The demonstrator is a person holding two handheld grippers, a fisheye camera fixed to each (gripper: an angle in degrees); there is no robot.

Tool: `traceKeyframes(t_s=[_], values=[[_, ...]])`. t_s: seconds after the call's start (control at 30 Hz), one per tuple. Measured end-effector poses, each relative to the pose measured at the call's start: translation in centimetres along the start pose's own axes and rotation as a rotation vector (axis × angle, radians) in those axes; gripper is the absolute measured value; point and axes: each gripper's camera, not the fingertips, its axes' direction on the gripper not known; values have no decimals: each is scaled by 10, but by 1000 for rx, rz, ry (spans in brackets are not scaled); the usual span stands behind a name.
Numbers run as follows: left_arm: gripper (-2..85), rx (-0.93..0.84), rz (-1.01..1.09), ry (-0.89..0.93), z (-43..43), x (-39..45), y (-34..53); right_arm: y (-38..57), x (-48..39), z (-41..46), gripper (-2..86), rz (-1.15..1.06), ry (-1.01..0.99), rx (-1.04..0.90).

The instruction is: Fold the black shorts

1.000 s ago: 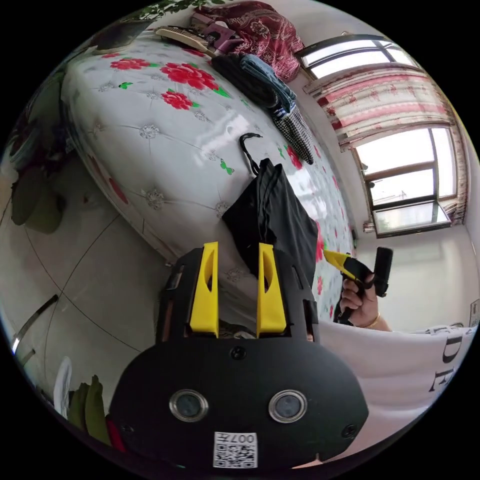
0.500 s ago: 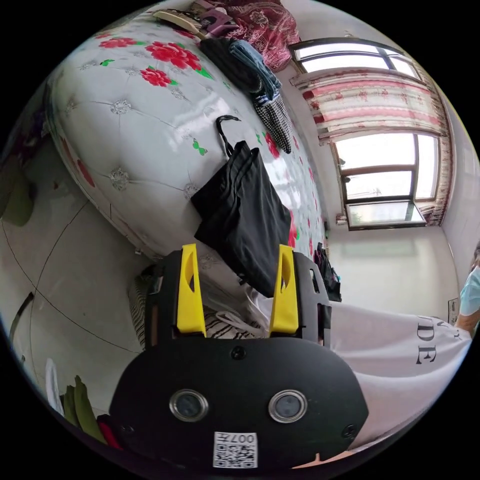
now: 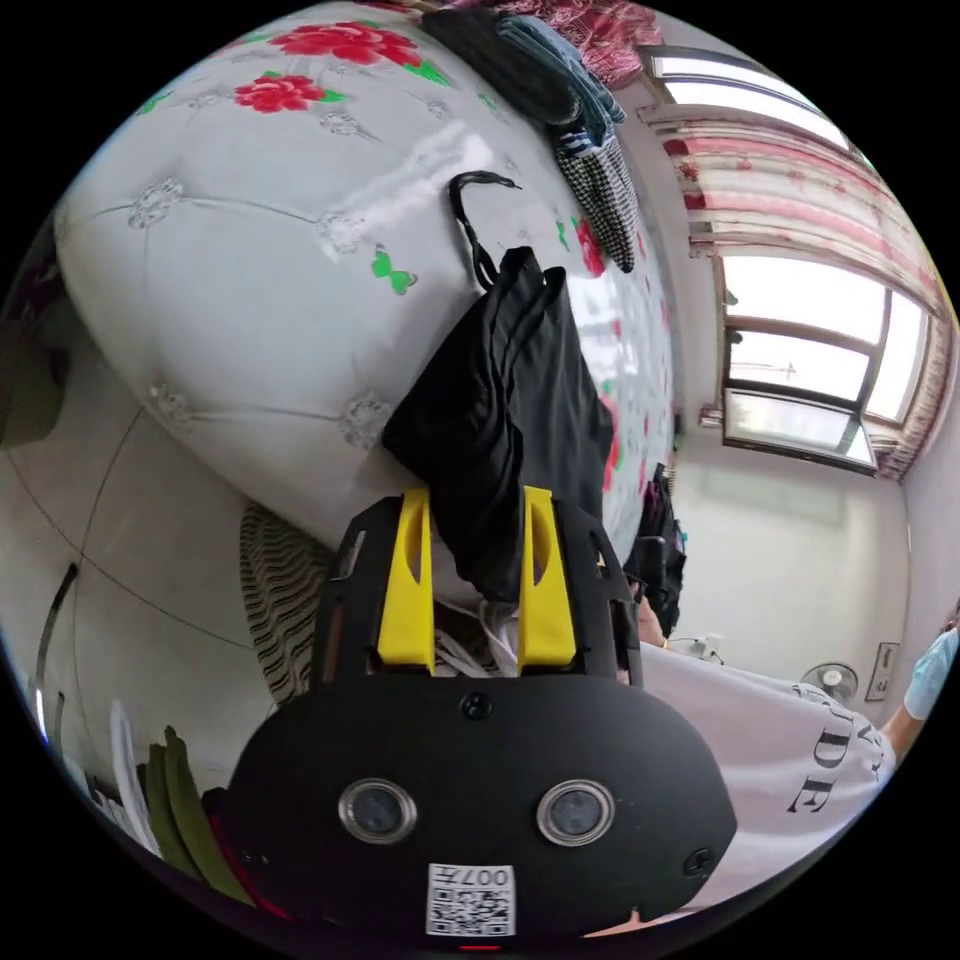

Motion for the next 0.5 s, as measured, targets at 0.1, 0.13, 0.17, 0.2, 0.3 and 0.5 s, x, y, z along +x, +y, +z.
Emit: traceKeyframes(t_s=[0.1,0.13,0.17,0.2,0.3,0.5], values=[[138,-79,68,-30,19,10,-19,-8,-9,-10,5,17,-12,8],[133,-92,68,-62,22,10,-23,-11,-11,-14,3,32,-9,15],[102,-107,67,-77,25,10,-29,-13,-13,-17,2,33,-9,18],[80,-110,46,-25,26,6,-36,-15,-19,-20,1,31,-16,21],[50,-73,-26,122,18,1,-51,-21,-39,-30,-1,34,-28,37],[30,17,69,280,-25,56,-113,-64,-119,-66,-3,-50,-121,99]])
